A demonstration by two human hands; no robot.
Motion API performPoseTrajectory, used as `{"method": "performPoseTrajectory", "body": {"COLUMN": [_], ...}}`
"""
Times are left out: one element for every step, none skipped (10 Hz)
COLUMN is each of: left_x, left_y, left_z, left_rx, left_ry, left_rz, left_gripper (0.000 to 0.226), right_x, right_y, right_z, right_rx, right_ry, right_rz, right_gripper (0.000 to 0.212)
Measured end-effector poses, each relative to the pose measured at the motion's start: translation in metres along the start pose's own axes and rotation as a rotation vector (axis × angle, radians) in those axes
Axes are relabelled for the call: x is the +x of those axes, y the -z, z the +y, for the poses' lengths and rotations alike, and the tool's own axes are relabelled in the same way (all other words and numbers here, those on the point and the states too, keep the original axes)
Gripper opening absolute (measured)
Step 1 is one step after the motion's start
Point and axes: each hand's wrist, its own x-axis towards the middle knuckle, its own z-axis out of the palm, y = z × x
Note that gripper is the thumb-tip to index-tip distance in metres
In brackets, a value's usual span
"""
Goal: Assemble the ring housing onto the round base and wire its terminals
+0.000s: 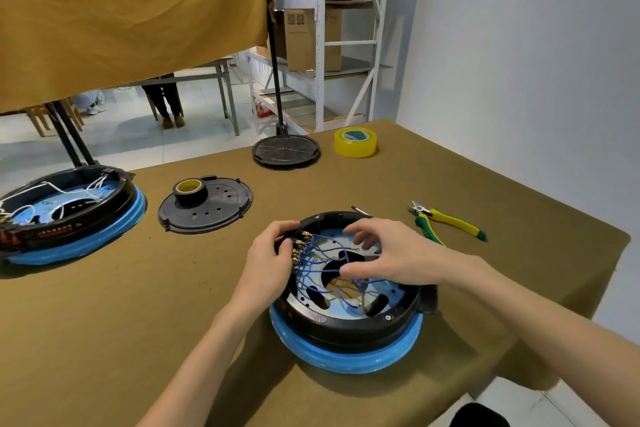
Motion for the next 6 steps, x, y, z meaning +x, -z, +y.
{"method": "performPoseTrajectory", "body": {"left_x": [-0.014, -0.031, -0.042, -0.043, -0.044, -0.043], "left_y": [0.005, 0.013, 0.015, 0.012, 0.013, 0.013], "left_z": [-0.007, -0.018, -0.023, -0.025, -0.024, -0.022], "left_rx": [-0.102, -0.230, -0.271, -0.252, -0.240, -0.226], "left_ry": [0.031, 0.018, -0.014, -0.018, -0.027, -0.016], "left_rz": [0.140, 0.110, 0.074, 0.115, 0.115, 0.124], "left_gripper": [0.032, 0.032, 0.037, 0.039, 0.038, 0.038], "right_x": [0.000, 0.006, 0.014, 0.018, 0.011, -0.011], "right_y": [-0.004, -0.011, -0.013, -0.011, 0.001, 0.034], "right_z": [0.012, 0.021, 0.025, 0.022, 0.015, -0.001], "right_rx": [-0.200, -0.215, -0.061, 0.009, 0.125, 0.298], "right_ry": [0.095, -0.012, -0.043, -0.032, 0.006, 0.121], "right_rz": [0.330, 0.355, 0.359, 0.375, 0.456, 0.675], "right_gripper": [0.036, 0.033, 0.031, 0.028, 0.023, 0.019]}}
